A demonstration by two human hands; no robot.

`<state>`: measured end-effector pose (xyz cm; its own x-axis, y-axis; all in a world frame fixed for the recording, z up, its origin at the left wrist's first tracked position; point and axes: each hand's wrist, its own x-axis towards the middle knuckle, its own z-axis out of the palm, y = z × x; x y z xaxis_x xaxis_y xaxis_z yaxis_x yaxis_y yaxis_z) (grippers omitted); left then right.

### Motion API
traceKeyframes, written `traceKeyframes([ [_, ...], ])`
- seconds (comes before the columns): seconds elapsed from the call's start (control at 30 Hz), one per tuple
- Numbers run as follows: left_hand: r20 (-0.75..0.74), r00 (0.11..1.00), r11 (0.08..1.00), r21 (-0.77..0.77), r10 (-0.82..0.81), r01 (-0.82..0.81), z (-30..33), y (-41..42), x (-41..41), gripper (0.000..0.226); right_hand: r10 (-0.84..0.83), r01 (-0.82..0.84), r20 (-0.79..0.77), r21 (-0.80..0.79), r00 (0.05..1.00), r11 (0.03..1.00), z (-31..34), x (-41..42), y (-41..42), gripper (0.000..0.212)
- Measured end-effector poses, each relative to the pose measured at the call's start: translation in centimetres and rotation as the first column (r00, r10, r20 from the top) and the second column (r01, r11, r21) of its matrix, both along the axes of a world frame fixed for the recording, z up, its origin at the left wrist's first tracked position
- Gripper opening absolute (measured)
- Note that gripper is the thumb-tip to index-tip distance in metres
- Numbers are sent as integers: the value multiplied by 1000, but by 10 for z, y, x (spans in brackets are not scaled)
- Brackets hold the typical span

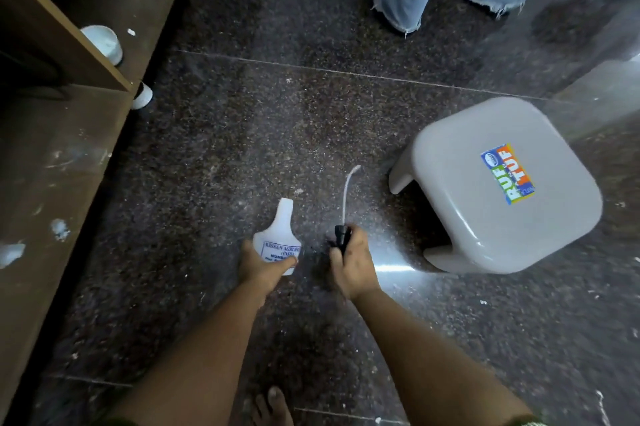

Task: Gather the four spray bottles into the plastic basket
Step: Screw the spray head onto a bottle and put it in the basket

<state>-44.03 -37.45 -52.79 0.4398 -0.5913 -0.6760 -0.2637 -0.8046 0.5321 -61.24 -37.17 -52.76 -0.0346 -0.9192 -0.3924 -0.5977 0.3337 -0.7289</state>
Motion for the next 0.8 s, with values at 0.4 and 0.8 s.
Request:
traceKeyframes([
  [0.4, -14, 998, 979, -191, 65, -66, 185, 33, 38, 92, -606, 535, 446, 289, 658, 794, 226, 46, 45, 25],
  [0.8, 164, 986, 977, -208, -19, 53, 237, 60, 97, 99, -487, 459, 356, 165, 798, 873, 281, 47, 84, 7],
])
